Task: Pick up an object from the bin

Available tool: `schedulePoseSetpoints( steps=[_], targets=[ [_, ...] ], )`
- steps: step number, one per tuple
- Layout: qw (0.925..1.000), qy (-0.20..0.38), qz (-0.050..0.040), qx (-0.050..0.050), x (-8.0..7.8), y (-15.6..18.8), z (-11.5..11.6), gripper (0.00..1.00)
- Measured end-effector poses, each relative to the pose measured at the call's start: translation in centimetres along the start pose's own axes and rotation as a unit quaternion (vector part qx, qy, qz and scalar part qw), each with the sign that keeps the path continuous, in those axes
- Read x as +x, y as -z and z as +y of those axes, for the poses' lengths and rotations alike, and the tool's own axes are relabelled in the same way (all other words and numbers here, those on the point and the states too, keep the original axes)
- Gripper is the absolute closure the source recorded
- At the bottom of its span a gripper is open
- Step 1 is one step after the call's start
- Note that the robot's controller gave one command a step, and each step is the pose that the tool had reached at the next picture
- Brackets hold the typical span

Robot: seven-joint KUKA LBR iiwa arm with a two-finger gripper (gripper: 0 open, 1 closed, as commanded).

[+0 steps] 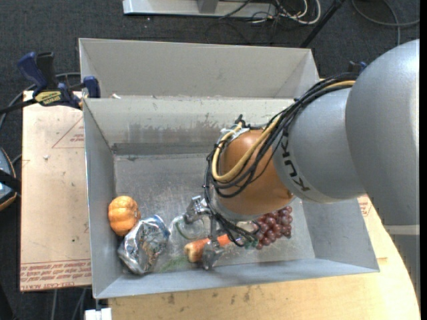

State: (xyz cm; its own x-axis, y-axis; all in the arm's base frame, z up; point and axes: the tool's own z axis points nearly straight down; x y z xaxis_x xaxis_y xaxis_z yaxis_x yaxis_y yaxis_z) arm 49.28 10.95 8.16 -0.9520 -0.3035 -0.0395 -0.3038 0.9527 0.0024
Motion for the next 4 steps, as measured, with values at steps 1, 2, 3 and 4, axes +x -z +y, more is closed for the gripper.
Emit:
schedulePoseSetpoints(
  steps=[1, 2, 3, 4],
  targets=[
    [1.0, -0.002, -0.0001, 0.0, -0.34, 0.85, 0.16, 1.0],
    [1.0, -0.002, -0.0001, 0.0, -0.34, 0.85, 0.16, 1.0],
    [1.0, -0.002, 0.002, 0.0, -0.43, 1.05, 0.17, 1.0],
    [1.0, -0.002, 0.0073, 0.0, -0.56, 1.47, 0.2, 1.0]
  ],
)
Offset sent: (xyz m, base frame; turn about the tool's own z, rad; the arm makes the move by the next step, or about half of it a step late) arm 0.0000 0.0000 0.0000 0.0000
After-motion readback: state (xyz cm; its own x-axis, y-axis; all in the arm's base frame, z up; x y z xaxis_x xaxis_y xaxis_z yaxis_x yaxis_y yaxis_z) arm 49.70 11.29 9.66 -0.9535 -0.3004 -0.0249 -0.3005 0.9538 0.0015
